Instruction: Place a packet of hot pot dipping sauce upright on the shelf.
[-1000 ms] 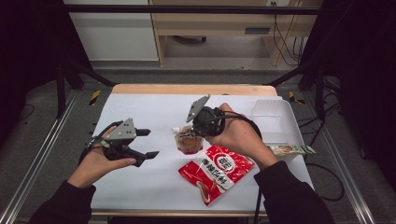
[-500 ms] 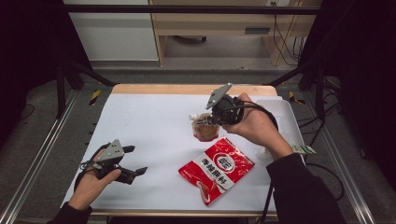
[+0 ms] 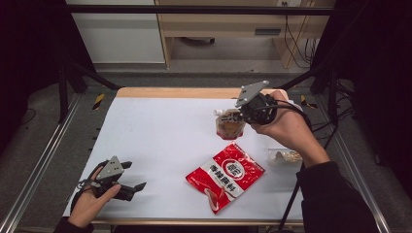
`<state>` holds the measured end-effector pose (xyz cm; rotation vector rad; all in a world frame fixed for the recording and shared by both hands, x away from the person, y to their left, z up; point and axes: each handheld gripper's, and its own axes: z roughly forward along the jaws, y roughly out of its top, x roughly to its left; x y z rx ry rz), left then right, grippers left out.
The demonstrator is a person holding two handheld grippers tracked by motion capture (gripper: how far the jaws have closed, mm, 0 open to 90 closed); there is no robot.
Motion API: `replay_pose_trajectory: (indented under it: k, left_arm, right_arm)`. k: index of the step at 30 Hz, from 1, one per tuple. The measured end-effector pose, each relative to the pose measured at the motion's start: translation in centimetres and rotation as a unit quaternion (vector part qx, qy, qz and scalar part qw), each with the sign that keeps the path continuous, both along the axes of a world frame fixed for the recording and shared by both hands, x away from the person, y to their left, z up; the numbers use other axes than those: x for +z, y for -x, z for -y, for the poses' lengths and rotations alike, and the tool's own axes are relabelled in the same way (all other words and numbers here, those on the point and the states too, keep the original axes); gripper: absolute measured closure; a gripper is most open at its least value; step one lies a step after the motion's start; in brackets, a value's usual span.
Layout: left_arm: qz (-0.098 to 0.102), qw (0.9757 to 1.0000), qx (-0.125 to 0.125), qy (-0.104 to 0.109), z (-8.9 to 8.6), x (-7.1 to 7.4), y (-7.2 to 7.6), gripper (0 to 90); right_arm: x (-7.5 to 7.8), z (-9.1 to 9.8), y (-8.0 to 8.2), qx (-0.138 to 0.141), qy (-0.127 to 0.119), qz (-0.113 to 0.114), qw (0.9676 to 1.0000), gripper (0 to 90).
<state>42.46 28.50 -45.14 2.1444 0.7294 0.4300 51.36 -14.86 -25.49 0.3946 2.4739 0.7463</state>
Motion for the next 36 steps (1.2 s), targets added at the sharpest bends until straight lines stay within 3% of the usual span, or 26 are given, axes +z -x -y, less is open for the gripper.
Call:
replay_pose_trajectory:
  k: [4,8,13,23,36]
  left_arm:
    - [0.005,0.9999,0.007,-0.008,0.1,0.0,0.1,8.2]
    - [0.027,0.9989,0.038,0.012,-0.4,0.8,0.5,8.9]
    - [0.022,0.9983,0.054,0.009,-0.8,0.5,0.3,8.9]
    - [0.019,0.9988,0.045,0.003,-0.7,0.4,0.2,8.9]
    - [0.018,0.9992,0.037,-0.002,-0.6,0.3,0.2,8.9]
  right_arm:
    - [0.7,1.3,0.0,-0.008,-0.009,0.008,0.9999,87.9]
    - [1.2,2.2,0.0,-0.015,-0.001,0.018,0.9997,87.9]
    - [1.4,3.3,0.4,-0.014,0.002,0.032,0.9994,87.9]
    - [1.3,5.2,0.5,-0.022,0.0,0.043,0.9988,87.9]
    - [-0.5,9.1,0.9,-0.054,-0.003,0.032,0.998,88.0]
